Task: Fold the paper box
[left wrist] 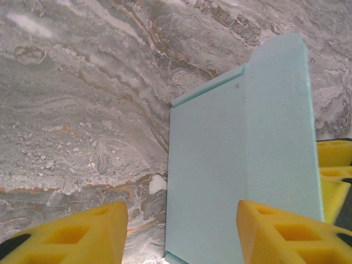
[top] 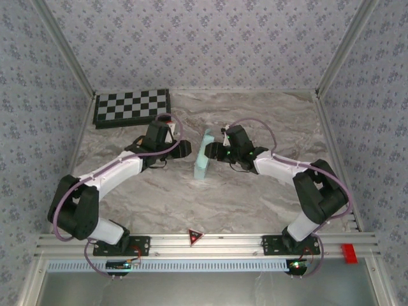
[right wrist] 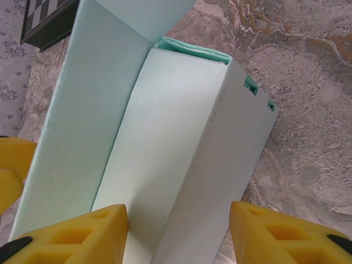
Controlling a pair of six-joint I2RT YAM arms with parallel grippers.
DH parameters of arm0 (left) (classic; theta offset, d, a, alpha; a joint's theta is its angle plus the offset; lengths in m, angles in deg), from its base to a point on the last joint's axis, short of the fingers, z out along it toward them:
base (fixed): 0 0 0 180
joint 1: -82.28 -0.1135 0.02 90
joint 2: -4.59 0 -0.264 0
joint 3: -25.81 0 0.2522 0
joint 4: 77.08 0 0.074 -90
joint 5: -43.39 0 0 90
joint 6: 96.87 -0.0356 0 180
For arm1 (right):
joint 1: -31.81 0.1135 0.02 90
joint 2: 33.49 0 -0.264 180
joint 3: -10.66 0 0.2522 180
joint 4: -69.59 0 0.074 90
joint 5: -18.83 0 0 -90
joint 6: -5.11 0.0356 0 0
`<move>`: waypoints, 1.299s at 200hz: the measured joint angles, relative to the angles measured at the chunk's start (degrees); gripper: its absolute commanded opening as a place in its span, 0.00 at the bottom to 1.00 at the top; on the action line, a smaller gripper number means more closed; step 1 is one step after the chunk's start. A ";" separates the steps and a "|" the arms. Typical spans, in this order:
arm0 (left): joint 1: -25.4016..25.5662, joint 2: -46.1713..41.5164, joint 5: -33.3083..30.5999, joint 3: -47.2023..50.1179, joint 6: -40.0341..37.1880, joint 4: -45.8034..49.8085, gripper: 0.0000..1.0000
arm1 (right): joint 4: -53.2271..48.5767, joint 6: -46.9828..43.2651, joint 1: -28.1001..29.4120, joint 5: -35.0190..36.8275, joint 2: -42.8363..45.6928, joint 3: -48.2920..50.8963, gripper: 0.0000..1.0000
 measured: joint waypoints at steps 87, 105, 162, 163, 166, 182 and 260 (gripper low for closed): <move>7.87 0.70 -9.46 -12.41 -8.41 10.75 0.78 | -8.28 -4.72 -3.87 4.39 12.20 0.44 0.64; 9.70 4.28 -11.82 -17.75 -10.03 14.40 0.78 | -10.54 -6.08 -5.90 5.68 16.11 2.80 0.65; 15.32 16.44 -21.07 -28.44 -14.19 24.46 0.79 | -17.29 -9.11 -11.41 7.43 25.46 10.38 0.66; 15.43 16.65 -21.29 -28.61 -14.23 24.63 0.79 | -17.35 -9.14 -11.45 7.43 25.55 10.45 0.66; 15.63 17.11 -21.73 -28.94 -14.34 25.03 0.79 | -17.55 -9.25 -11.67 7.43 25.94 10.78 0.66; 16.63 19.58 -24.11 -31.12 -15.23 27.74 0.79 | -17.92 -9.64 -12.35 7.54 27.74 12.17 0.67; 17.73 26.51 -26.67 -36.70 -17.38 32.50 0.74 | -18.34 -10.54 -13.05 7.54 29.51 13.84 0.67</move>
